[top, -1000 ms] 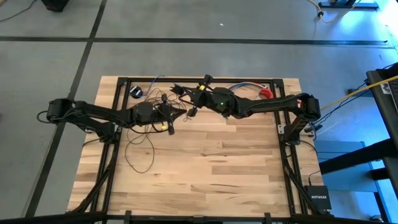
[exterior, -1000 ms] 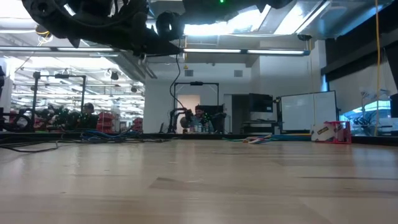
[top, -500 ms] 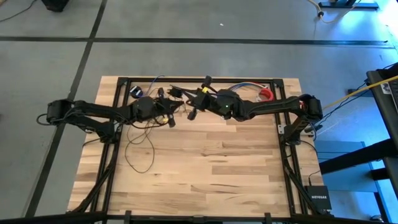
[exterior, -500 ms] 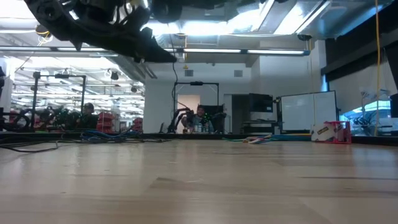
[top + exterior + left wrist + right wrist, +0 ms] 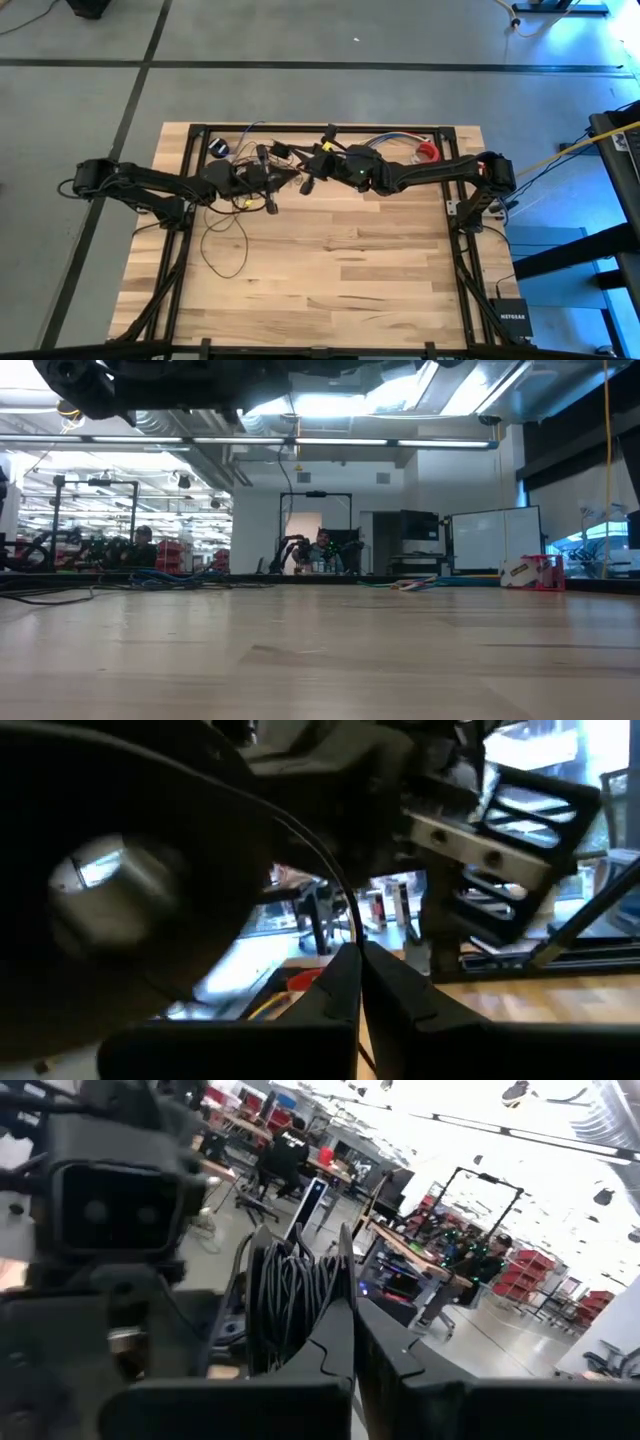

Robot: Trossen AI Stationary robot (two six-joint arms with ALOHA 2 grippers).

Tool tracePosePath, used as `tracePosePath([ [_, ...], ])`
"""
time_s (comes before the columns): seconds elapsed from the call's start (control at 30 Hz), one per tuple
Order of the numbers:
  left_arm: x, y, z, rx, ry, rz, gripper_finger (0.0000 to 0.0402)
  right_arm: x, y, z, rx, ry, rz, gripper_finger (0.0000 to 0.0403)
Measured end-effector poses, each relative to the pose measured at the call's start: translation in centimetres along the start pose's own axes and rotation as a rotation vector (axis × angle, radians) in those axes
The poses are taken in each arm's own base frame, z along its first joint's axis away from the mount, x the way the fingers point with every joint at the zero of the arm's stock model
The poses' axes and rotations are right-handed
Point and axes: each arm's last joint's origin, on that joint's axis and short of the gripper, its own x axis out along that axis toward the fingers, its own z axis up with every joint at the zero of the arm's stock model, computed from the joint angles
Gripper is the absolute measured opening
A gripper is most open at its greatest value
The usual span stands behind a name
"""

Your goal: Coiling cords

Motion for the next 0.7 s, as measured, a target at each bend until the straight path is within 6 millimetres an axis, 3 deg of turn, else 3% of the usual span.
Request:
tracePosePath([
  [0.2,0.0,-0.1,-0.5,0.012,0.051,-0.009,0.0001,0.1,0.0,-0.2,-0.003,0.018,-0.017,0.0001],
  [0.43,0.8,0.4,2.2,-0.032,-0.103,0.026,0.0001,0.2,0.4,-0.6,0.011,0.028,0.012,0.0001],
  [0.7,1.0,0.6,1.3,0.015,0.013,0.073,0.0001,0.1,0.8,-0.6,0.011,0.036,0.042,0.0001],
])
